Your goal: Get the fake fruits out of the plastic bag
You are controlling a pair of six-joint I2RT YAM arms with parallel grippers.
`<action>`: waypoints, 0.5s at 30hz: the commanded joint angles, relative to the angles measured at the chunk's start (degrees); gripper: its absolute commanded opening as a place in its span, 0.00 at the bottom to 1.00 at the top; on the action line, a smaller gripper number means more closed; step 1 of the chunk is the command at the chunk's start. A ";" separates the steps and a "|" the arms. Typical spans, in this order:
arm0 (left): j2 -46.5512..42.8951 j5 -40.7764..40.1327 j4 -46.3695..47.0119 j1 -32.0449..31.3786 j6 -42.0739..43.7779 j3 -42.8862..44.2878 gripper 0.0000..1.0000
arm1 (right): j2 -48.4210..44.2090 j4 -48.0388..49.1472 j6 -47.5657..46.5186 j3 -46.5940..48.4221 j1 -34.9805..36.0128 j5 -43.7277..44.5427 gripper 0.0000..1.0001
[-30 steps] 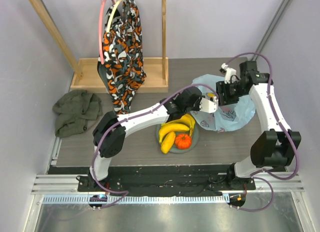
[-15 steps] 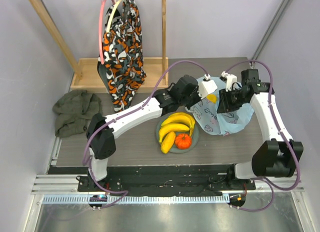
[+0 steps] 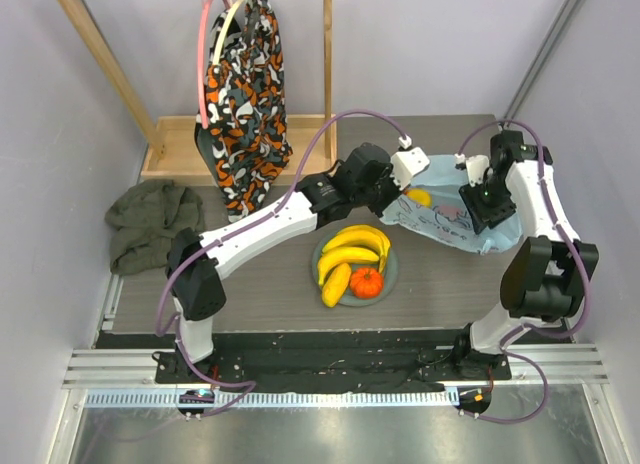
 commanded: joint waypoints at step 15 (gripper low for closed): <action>-3.47 12.88 3.94 5.29 -20.27 -0.17 0.00 | -8.04 -6.95 -10.13 11.49 8.35 -35.27 0.41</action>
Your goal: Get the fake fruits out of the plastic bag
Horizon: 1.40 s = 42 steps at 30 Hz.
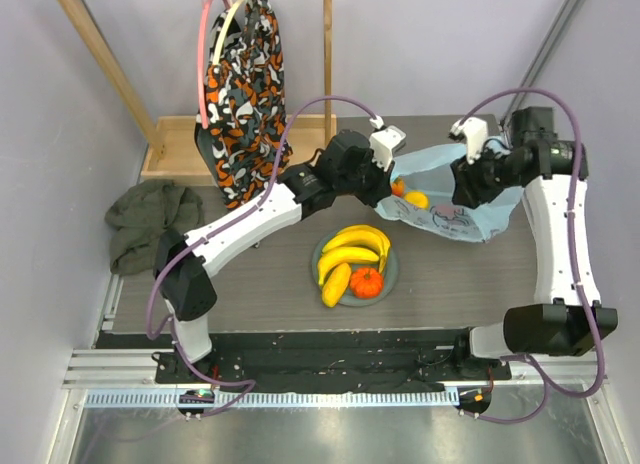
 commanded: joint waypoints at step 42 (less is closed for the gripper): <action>3.55 23.56 4.92 7.41 -6.98 3.21 0.00 | 24.09 44.53 34.84 -11.16 13.42 9.13 0.49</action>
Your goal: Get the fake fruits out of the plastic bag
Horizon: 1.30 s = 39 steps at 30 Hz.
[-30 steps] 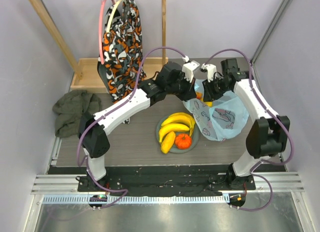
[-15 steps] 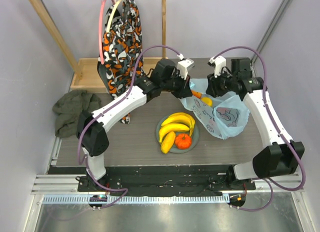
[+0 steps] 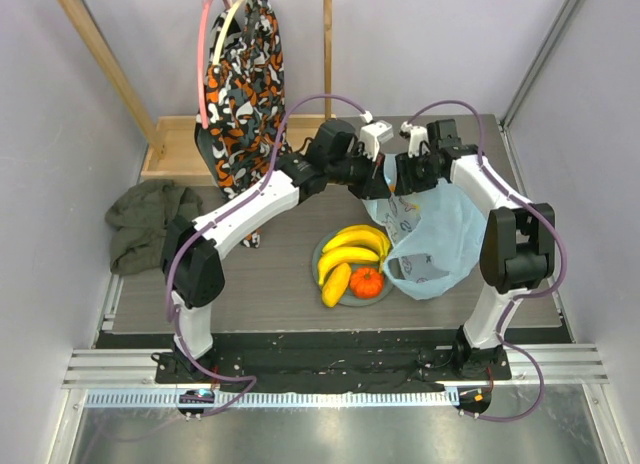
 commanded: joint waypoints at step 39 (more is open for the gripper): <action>8.39 0.60 8.99 -3.21 -7.99 14.50 0.00 | -30.69 -22.87 -28.54 -9.24 -23.41 -28.63 0.46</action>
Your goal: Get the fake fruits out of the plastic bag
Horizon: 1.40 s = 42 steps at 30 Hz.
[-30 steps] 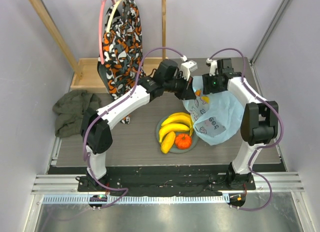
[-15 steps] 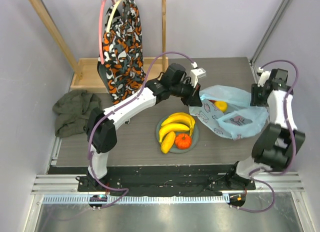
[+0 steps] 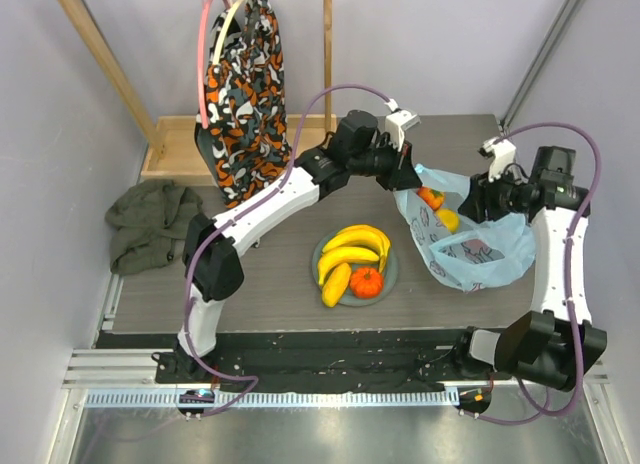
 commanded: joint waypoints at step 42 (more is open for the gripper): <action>4.45 5.62 7.72 -1.16 -5.78 -0.64 0.00 | 39.40 35.19 27.69 7.22 18.01 29.93 1.00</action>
